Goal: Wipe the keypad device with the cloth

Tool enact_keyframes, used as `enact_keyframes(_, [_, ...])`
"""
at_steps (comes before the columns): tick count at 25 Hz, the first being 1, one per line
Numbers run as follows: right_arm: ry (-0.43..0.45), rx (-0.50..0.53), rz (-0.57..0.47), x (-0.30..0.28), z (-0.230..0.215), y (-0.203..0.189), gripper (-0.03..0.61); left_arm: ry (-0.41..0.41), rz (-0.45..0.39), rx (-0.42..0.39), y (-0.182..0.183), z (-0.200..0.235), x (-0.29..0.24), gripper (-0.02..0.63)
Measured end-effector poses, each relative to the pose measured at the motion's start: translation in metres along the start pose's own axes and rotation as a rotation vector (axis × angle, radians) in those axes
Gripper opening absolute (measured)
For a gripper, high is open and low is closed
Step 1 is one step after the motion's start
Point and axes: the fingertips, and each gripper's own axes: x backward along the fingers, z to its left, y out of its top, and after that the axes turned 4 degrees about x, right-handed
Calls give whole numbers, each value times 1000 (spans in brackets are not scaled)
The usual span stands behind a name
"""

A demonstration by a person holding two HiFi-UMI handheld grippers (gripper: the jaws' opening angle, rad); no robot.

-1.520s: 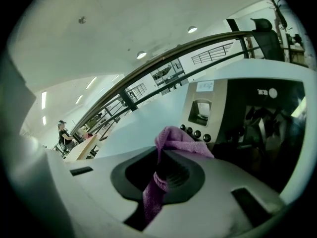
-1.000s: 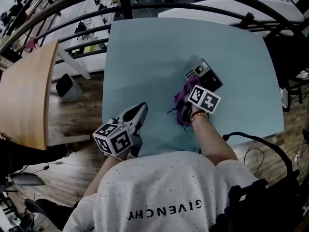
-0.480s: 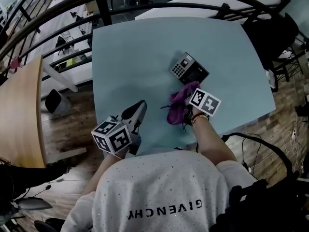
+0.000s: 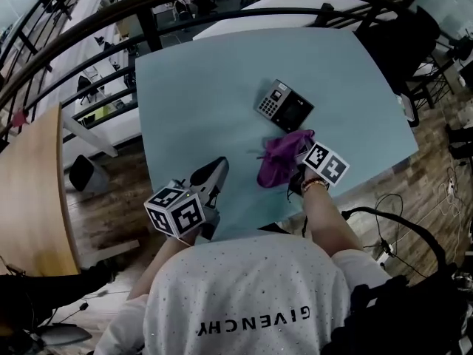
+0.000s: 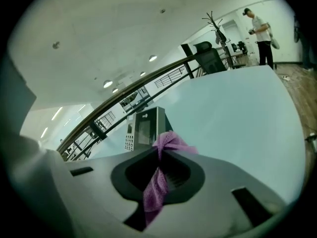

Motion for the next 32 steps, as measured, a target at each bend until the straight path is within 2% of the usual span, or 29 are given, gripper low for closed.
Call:
enact_keyframes(4, [39, -35, -92, 21, 7, 15, 23, -16, 40, -9, -6, 0, -1, 5])
enact_keyframes(7, [69, 16, -130, 38, 13, 36, 23, -21, 63, 27, -13, -2, -5, 5])
enact_keyframes(10, [67, 68, -152, 39, 8, 56, 23, -23, 79, 59, -24, -4, -18, 5])
enact_keyframes(13, [78, 60, -145, 28, 1, 67, 23, -29, 84, 84, -29, -8, -37, 4])
enact_keyframes(15, [118, 53, -128, 19, 1, 71, 23, -31, 93, 84, -31, -11, -49, 5])
enact_keyframes(19, [176, 46, -107, -2, -5, 71, 23, 17, 103, 82, -39, -5, -62, 5])
enact_keyframes(24, [134, -38, -142, -29, -25, 90, 23, 89, 120, 62, -39, 3, -60, 5])
enact_keyframes(29, [194, -86, -162, -43, -13, 104, 23, 143, 105, 54, -29, 10, -49, 5])
enact_keyframes(32, [186, -124, -154, -47, -15, 101, 23, 152, 100, 40, -22, 8, -46, 5])
